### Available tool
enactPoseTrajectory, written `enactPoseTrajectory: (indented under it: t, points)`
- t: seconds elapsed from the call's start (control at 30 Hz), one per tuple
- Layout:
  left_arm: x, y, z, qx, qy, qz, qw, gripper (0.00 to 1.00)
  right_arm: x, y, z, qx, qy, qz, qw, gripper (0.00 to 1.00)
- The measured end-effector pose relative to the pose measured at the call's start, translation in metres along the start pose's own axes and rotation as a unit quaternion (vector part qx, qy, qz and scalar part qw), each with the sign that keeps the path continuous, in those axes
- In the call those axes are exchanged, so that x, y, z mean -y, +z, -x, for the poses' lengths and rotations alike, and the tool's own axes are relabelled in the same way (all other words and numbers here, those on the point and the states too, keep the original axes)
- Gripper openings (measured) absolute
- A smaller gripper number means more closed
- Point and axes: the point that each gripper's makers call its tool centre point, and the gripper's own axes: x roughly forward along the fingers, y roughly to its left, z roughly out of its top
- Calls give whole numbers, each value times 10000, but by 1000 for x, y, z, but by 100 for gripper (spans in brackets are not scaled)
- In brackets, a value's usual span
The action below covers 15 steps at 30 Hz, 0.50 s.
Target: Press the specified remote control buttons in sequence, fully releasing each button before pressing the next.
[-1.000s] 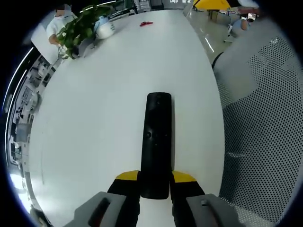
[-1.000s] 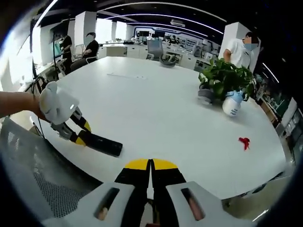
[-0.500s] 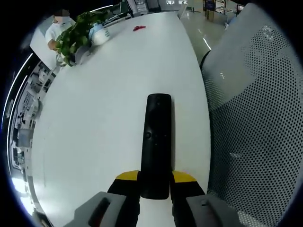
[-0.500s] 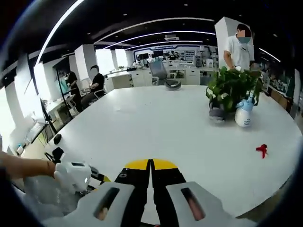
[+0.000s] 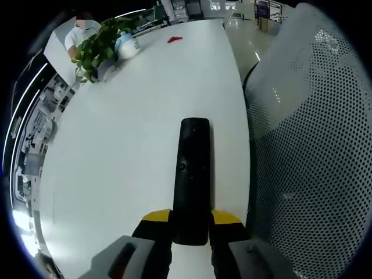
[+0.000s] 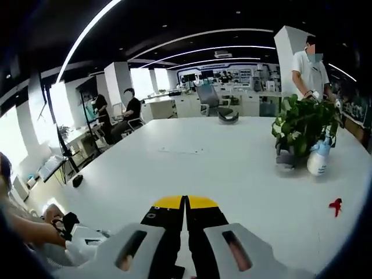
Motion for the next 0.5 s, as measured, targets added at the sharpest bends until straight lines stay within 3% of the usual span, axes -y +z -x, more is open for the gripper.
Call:
enactPoseTrajectory:
  t: [0.17,0.27,0.5]
  points:
    - [1,1,-1,145,-120,233,9996,24,-1,-24,-16,-304,94,78,9995,0]
    - [0,2,-1,224,-112,162,9996,24,0,-44,-24,-560,84,14,9984,0]
    - [-1,3,-1,338,-185,34,9993,24,2,-107,-34,-1338,145,-50,9909,0]
